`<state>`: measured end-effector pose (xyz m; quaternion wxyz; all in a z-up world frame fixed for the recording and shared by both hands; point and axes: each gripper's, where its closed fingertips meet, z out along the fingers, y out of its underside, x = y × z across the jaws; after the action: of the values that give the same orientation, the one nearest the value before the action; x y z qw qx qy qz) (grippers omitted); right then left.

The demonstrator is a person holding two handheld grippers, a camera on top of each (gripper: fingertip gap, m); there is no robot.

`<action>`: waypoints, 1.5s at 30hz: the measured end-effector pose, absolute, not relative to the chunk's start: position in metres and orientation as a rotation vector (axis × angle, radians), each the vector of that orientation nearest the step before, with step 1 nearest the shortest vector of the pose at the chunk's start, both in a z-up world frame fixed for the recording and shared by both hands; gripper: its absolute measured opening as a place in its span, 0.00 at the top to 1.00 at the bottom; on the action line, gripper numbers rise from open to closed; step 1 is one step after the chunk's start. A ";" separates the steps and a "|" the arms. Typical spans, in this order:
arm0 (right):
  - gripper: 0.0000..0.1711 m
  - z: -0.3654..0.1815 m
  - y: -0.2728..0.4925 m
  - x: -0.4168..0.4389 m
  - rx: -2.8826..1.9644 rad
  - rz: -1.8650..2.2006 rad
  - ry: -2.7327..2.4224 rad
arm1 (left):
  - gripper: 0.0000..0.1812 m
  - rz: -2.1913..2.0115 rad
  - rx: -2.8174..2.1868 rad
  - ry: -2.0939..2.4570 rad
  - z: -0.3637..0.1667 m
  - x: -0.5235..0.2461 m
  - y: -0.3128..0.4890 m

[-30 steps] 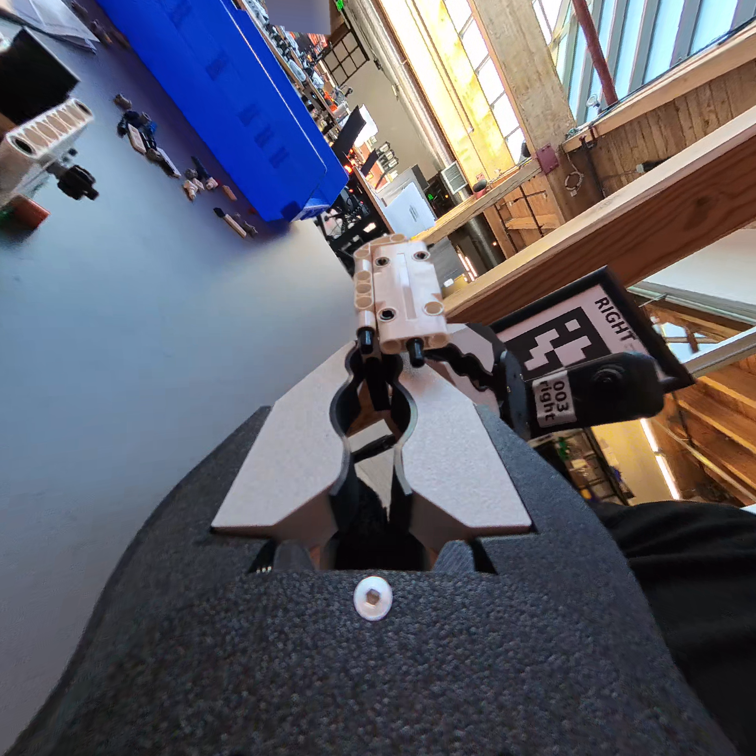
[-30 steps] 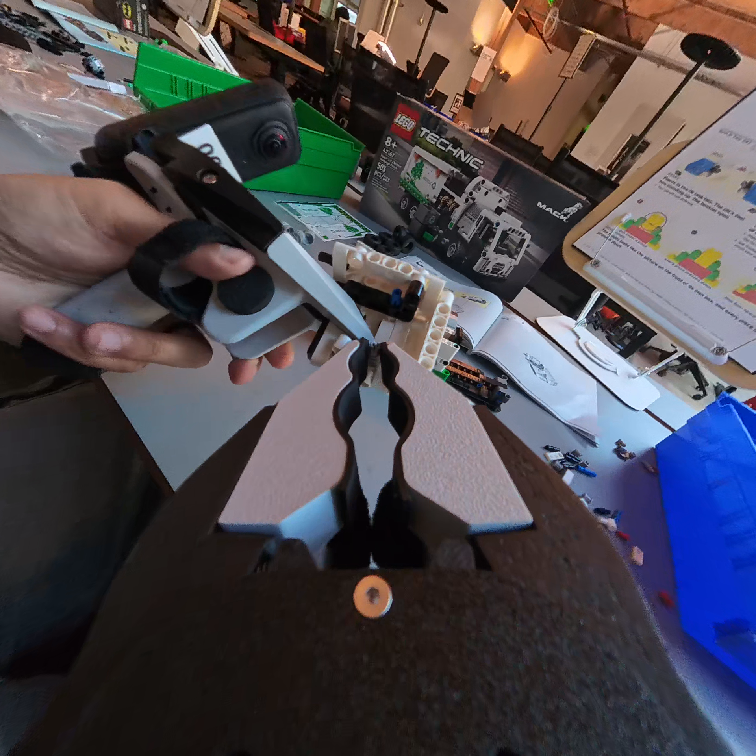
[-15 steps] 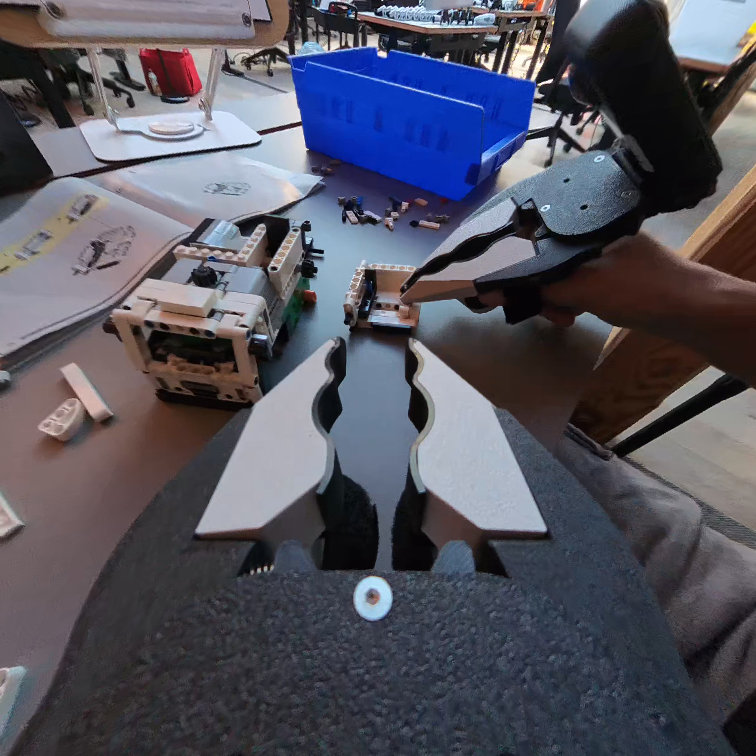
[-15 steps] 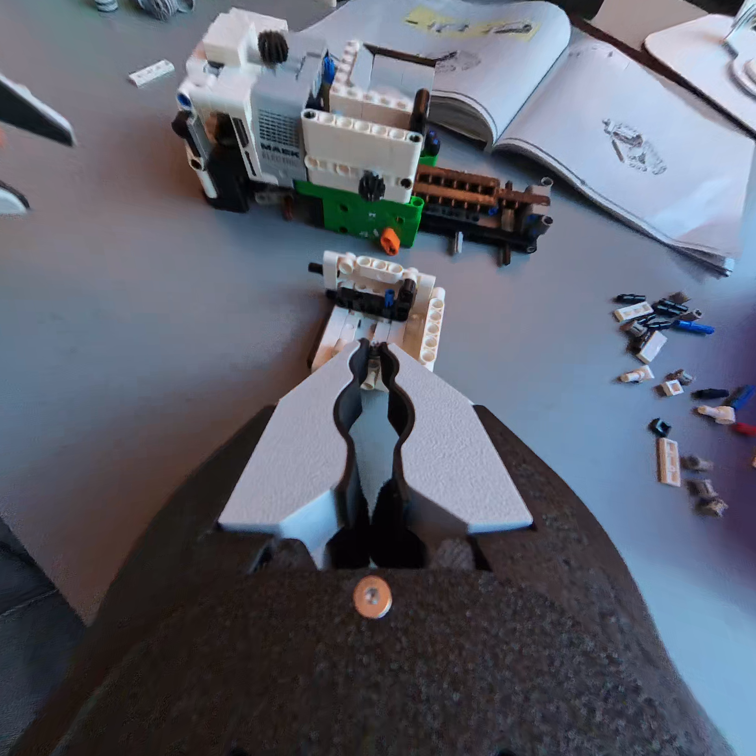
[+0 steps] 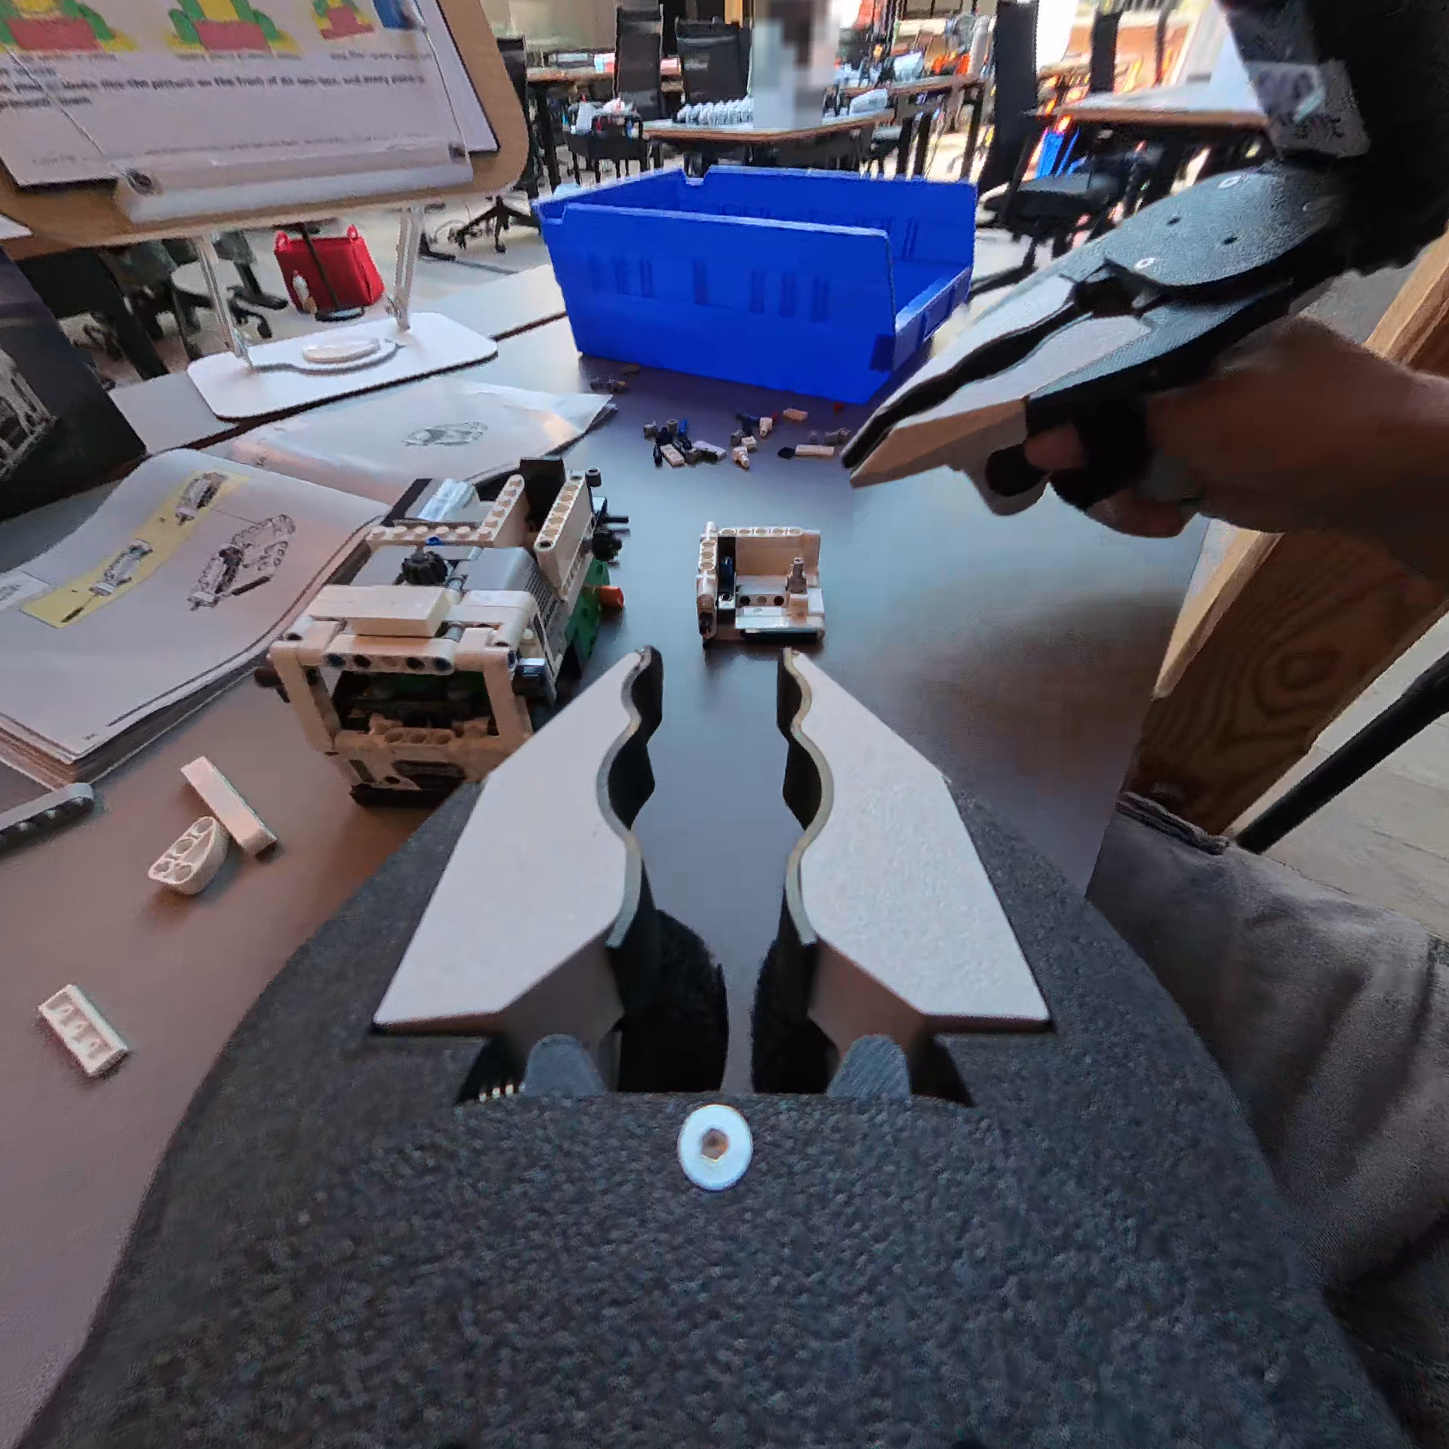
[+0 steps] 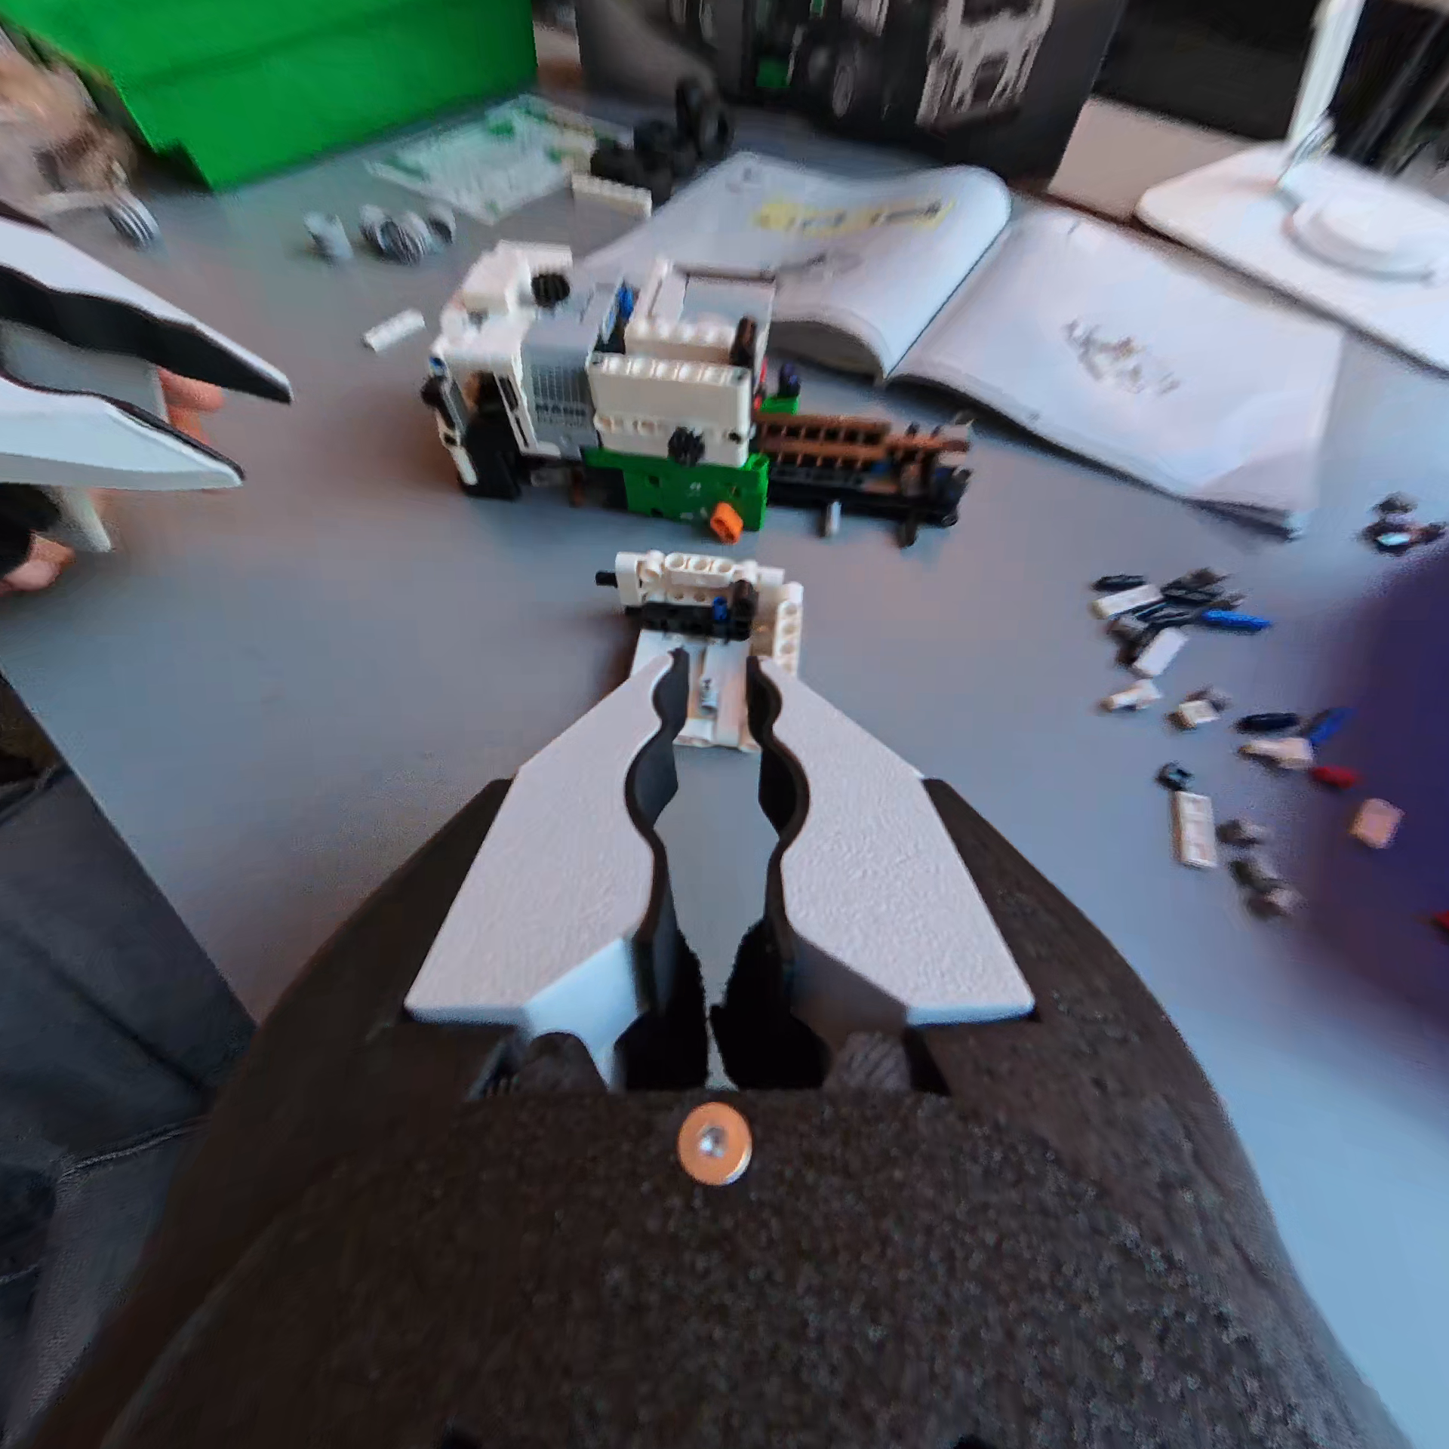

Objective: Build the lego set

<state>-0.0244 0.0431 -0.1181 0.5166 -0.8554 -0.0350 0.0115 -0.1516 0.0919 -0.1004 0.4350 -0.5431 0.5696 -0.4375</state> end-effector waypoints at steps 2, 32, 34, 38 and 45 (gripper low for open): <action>0.90 -0.100 0.030 -0.010 -1.952 0.037 -0.057 | 0.88 -1.128 -1.303 1.360 -0.090 -0.156 0.097; 0.91 -0.089 0.054 0.105 -1.699 0.052 0.190 | 0.84 -1.085 -1.613 1.022 -0.098 -0.165 0.188; 0.91 -0.093 0.058 0.102 -1.737 0.040 0.166 | 0.85 -1.070 -1.613 1.012 -0.098 -0.165 0.190; 0.91 -0.103 0.064 0.096 -1.815 0.026 0.122 | 0.85 -1.078 -1.634 0.982 -0.098 -0.166 0.195; 0.91 -0.107 0.066 0.093 -1.839 0.051 0.110 | 0.86 -1.061 -1.699 0.942 -0.104 -0.163 0.206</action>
<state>0.0934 0.0658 -0.1070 0.6046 -0.7948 0.0476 0.0221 -0.1632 0.2058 -0.1037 0.4478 -0.6864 0.3804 -0.4285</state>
